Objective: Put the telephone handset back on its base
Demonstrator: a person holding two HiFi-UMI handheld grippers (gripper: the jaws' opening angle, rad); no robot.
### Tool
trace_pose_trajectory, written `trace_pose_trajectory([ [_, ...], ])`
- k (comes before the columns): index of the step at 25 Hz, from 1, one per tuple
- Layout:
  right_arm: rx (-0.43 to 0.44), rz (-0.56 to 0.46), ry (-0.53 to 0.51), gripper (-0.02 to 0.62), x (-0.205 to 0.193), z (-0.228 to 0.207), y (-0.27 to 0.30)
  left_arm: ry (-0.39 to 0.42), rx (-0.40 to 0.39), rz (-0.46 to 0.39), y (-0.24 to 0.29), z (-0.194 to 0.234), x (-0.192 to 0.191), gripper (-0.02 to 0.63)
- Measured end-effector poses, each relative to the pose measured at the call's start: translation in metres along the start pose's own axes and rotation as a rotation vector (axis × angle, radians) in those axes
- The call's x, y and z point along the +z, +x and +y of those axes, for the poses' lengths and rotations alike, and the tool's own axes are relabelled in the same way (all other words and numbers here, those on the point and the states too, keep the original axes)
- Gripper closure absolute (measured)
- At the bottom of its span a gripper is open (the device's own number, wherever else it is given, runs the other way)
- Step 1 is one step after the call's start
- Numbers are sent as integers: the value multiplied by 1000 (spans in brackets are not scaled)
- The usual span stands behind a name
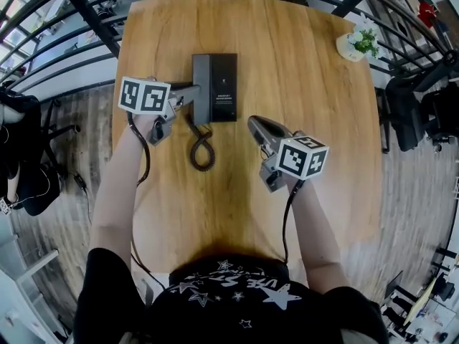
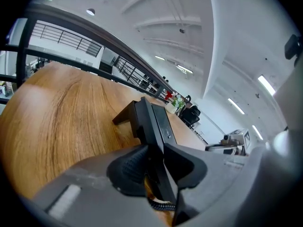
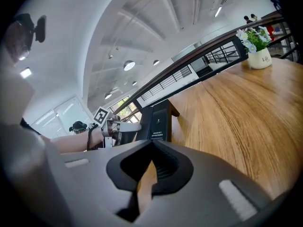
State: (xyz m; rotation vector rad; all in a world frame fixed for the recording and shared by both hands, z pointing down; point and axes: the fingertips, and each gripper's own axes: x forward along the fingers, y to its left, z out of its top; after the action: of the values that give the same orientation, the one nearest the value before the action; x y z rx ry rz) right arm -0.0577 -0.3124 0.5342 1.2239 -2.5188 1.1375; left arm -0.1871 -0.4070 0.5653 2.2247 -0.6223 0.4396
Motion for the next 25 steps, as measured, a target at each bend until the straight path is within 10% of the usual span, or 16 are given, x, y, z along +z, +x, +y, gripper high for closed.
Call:
trace_pose_trajectory([
  [7,5,-31,-35,594,14,19,-16,-46,7,-2,-10,-20,-7,387],
  [25,95,-48,-160,595,-4,114,-85,19,133,-215,-139,-139,-81,391],
])
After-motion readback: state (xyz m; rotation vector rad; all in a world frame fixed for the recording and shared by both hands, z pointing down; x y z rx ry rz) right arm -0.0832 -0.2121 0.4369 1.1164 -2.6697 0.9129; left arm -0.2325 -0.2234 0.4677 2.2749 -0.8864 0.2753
